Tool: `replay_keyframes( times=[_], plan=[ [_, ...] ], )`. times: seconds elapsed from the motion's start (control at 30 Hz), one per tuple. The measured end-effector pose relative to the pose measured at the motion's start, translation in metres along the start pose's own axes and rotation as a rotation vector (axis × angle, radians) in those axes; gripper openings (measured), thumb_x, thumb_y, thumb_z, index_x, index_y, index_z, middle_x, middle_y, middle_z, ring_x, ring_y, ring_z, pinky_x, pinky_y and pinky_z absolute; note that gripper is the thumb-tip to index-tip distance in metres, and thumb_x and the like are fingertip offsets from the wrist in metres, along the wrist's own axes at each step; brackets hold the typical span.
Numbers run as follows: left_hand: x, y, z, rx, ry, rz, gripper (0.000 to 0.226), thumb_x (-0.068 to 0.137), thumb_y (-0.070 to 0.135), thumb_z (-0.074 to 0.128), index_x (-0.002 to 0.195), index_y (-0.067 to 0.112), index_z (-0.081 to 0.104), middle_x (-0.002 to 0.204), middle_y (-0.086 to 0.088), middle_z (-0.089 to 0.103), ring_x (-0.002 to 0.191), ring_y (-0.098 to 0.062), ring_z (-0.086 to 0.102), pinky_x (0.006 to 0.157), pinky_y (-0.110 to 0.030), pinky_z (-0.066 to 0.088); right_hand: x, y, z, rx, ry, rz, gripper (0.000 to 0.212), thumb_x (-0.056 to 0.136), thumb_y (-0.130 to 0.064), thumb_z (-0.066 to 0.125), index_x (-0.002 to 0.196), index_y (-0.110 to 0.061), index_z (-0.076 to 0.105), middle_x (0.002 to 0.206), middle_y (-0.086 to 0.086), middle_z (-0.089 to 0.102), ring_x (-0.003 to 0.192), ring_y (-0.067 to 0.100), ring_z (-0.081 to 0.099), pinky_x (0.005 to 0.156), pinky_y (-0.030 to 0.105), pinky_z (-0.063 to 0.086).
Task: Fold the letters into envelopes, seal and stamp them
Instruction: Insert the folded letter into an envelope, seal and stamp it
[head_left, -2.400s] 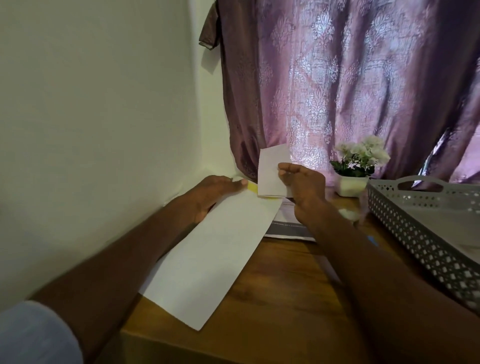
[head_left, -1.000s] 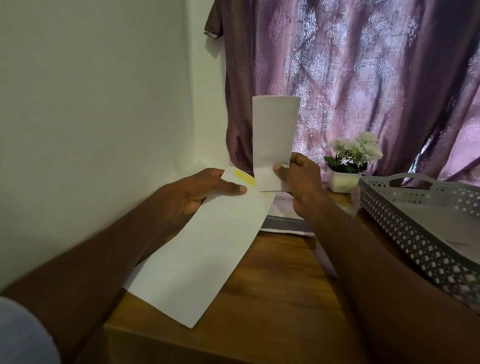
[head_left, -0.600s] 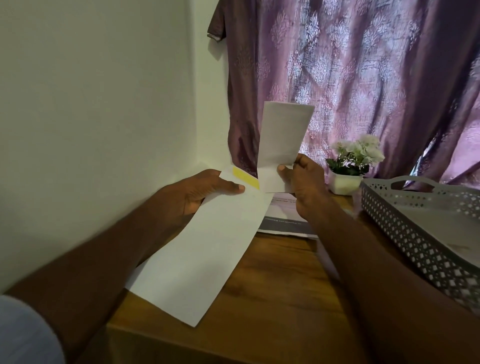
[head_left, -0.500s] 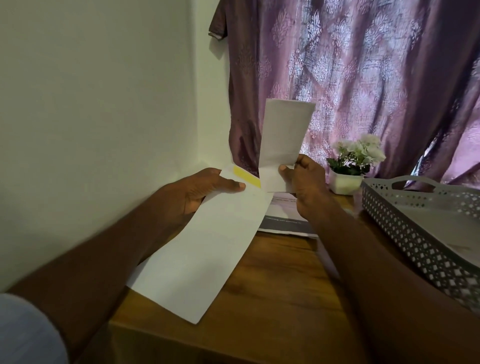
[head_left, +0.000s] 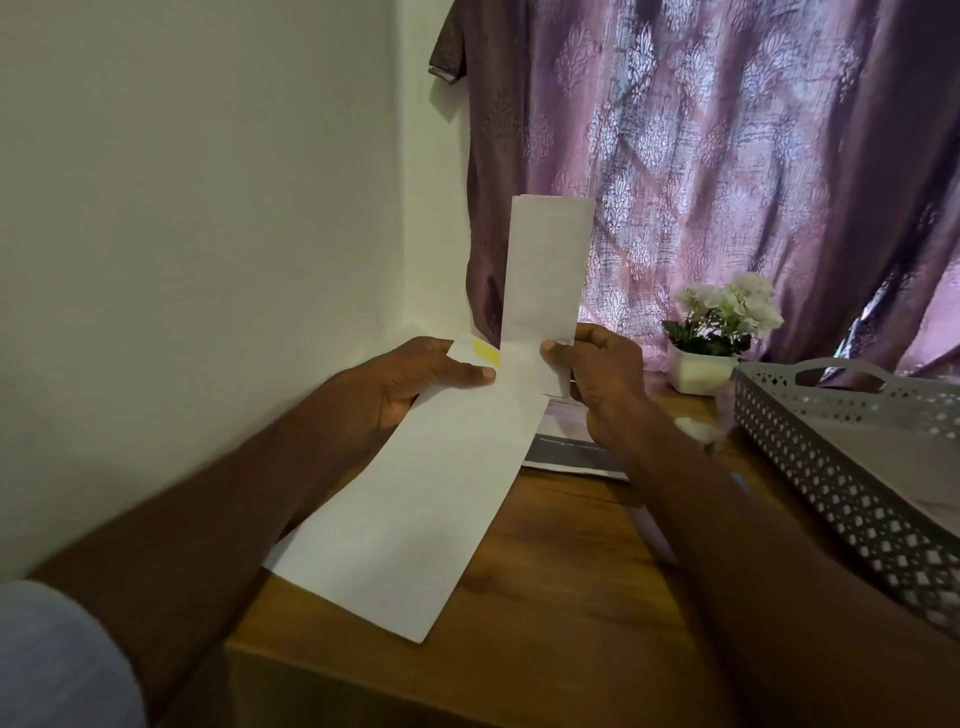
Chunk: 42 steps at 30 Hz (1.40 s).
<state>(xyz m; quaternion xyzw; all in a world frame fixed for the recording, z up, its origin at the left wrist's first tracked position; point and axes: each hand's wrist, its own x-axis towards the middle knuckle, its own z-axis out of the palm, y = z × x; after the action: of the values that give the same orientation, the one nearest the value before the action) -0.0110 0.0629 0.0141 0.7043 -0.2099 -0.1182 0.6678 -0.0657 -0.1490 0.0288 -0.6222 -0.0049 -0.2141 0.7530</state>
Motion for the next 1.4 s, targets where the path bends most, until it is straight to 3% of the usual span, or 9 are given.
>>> replay_keyframes(
  times=[0.2,0.33,0.47,0.57,0.63,0.8,1.1,1.3,1.4],
  plan=[
    [-0.002,-0.002,0.005,-0.032,-0.028,-0.013,0.030,0.080,0.018,0.087,0.108,0.017,0.082,0.118,-0.012,0.077,0.105,-0.029,0.076,0.077,-0.030,0.062,-0.002,0.003,0.007,0.001,-0.024,0.042,0.018,0.085,0.004,0.077,0.089,-0.013,0.072,0.098,0.005,0.076,0.085,0.019,0.072,0.067,0.027,0.062],
    [-0.004,-0.001,0.010,0.022,-0.011,-0.033,0.046,0.081,0.025,0.087,0.124,0.016,0.073,0.118,-0.010,0.077,0.106,-0.031,0.076,0.086,-0.040,0.063,0.000,0.005,0.008,0.020,-0.044,0.085,0.016,0.086,0.000,0.078,0.090,-0.014,0.071,0.102,0.005,0.076,0.086,0.018,0.071,0.050,0.018,0.055],
    [-0.008,0.004,0.014,0.059,0.020,-0.020,0.055,0.082,0.028,0.084,0.132,0.015,0.066,0.120,-0.009,0.077,0.111,-0.033,0.073,0.098,-0.046,0.058,0.002,0.007,0.009,0.005,-0.060,0.182,0.013,0.088,-0.009,0.079,0.096,-0.013,0.070,0.108,0.008,0.075,0.097,0.025,0.070,0.074,0.035,0.062],
    [-0.006,0.004,0.019,0.053,0.038,0.008,0.045,0.088,0.021,0.079,0.131,0.012,0.067,0.120,-0.009,0.077,0.112,-0.032,0.073,0.098,-0.045,0.057,0.001,0.006,0.008,0.012,-0.079,0.266,0.023,0.086,-0.013,0.081,0.107,-0.008,0.072,0.107,0.010,0.075,0.093,0.028,0.070,0.062,0.033,0.059],
    [-0.006,0.004,0.021,0.001,0.039,0.002,0.042,0.088,0.016,0.078,0.129,0.009,0.068,0.121,-0.013,0.076,0.110,-0.034,0.073,0.094,-0.045,0.059,-0.001,0.006,0.006,0.030,-0.098,0.306,0.032,0.085,-0.013,0.081,0.115,-0.007,0.072,0.109,0.010,0.075,0.094,0.029,0.070,0.056,0.029,0.055],
    [-0.009,0.003,0.015,-0.146,0.042,0.002,0.027,0.084,0.009,0.081,0.110,0.007,0.076,0.110,-0.017,0.078,0.092,-0.033,0.078,0.066,-0.036,0.063,0.000,0.010,0.005,0.026,-0.152,0.367,0.041,0.085,-0.011,0.080,0.124,-0.009,0.067,0.120,0.012,0.072,0.112,0.032,0.067,0.081,0.036,0.057],
    [-0.008,0.002,0.017,-0.089,-0.011,-0.037,0.030,0.075,0.015,0.087,0.104,0.010,0.082,0.114,-0.018,0.077,0.098,-0.034,0.077,0.075,-0.038,0.063,0.003,0.009,0.002,0.099,-0.075,0.314,0.028,0.095,-0.021,0.072,0.121,-0.011,0.066,0.109,0.006,0.074,0.094,0.025,0.069,0.061,0.030,0.052],
    [-0.012,0.006,0.017,-0.060,0.003,-0.055,0.045,0.078,0.019,0.088,0.120,0.008,0.073,0.115,-0.017,0.077,0.101,-0.036,0.076,0.081,-0.042,0.063,0.003,0.010,0.003,-0.020,-0.122,0.289,0.035,0.091,-0.018,0.075,0.124,-0.010,0.065,0.118,0.009,0.072,0.110,0.033,0.067,0.084,0.041,0.057],
    [-0.014,0.008,0.017,-0.074,0.019,-0.070,0.045,0.075,0.019,0.089,0.117,0.008,0.075,0.112,-0.017,0.078,0.096,-0.035,0.078,0.074,-0.039,0.063,0.003,0.010,0.002,0.011,-0.124,0.294,0.037,0.090,-0.021,0.076,0.124,-0.011,0.066,0.117,0.009,0.074,0.106,0.032,0.068,0.078,0.039,0.058]
  ],
)
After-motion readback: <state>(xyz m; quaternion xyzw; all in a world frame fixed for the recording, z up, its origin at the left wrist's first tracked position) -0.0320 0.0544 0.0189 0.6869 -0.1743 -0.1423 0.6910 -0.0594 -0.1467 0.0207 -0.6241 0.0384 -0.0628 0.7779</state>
